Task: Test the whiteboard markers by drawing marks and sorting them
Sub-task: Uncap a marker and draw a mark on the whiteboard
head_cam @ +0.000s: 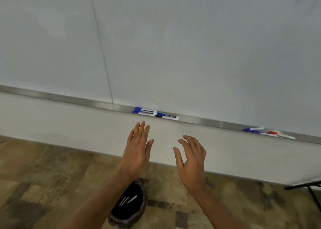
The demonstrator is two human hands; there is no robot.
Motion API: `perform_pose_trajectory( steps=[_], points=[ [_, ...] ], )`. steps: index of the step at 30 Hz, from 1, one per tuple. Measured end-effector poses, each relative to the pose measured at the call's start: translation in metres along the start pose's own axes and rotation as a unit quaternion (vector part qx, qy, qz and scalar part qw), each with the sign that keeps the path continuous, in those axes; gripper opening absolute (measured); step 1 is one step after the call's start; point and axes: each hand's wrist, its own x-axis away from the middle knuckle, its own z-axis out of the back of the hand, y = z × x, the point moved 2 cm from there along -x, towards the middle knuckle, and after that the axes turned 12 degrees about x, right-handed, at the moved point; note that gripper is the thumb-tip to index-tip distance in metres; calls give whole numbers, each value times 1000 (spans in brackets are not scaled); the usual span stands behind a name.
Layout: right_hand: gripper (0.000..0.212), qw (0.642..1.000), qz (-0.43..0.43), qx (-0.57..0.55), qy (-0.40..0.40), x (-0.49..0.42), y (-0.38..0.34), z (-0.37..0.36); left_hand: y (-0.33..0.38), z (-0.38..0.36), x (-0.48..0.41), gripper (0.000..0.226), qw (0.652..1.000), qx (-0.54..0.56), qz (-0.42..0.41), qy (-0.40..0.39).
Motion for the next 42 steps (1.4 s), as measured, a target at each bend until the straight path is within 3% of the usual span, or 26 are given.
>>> perform_pose_trajectory(
  steps=[8, 19, 25, 34, 42],
  points=[
    [29, 997, -20, 1, 78, -47, 85, 75, 102, -33, -55, 59, 996, -9, -85, 19],
    [22, 994, -37, 42, 92, -122, 326, 134, 250, -134, -128, 60, 989, -12, -133, 65],
    [32, 997, -61, 51, 17, -138, 410, 112, 287, -167, -161, 59, 986, -33, -139, 91],
    [29, 979, -70, 117, -153, -173, 459, 49, 287, -169, -204, 59, 985, -47, -132, 104],
    [57, 941, -44, 161, -296, -197, 493, -21, 280, -160, -249, 59, 980, -49, -134, 136]
  ],
)
